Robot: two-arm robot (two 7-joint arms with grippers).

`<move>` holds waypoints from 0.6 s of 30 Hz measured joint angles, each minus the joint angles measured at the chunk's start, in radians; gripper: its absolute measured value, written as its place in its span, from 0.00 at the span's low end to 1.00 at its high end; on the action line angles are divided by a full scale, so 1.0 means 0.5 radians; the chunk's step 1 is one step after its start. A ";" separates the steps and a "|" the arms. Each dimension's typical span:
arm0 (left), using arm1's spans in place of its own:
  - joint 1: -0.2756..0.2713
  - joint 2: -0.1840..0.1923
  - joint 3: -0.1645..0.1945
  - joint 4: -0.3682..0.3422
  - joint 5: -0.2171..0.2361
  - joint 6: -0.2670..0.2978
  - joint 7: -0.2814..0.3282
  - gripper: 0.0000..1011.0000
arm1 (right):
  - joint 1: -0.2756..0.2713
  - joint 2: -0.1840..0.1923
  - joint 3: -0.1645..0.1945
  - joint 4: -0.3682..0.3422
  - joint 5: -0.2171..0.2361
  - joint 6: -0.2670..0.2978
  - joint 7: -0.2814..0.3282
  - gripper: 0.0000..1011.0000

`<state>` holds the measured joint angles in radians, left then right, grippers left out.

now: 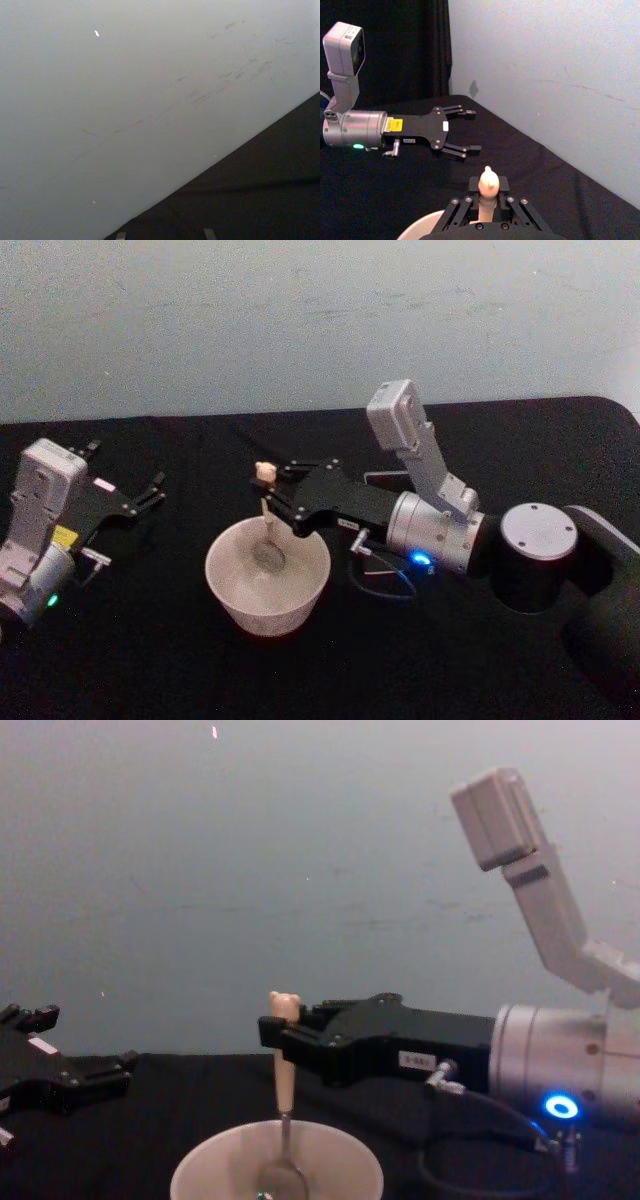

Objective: Pick up the stirring spoon with one hand, stir inside the cup, then place it back in its original position.

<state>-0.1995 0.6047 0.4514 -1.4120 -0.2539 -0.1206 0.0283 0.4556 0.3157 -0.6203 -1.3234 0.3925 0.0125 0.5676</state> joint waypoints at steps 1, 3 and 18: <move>0.000 0.000 0.000 0.000 0.000 0.000 0.000 0.99 | -0.002 0.006 0.003 -0.003 -0.001 -0.002 0.004 0.21; 0.000 0.000 0.000 0.000 0.000 0.000 0.000 0.99 | -0.013 0.028 0.016 -0.017 -0.001 -0.007 0.020 0.21; 0.000 0.000 0.000 0.000 0.000 0.000 0.000 0.99 | -0.170 0.234 0.100 -0.274 0.136 0.024 0.139 0.21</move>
<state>-0.1995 0.6047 0.4514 -1.4120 -0.2539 -0.1205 0.0283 0.3707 0.4328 -0.5701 -1.4603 0.4604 0.0247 0.6372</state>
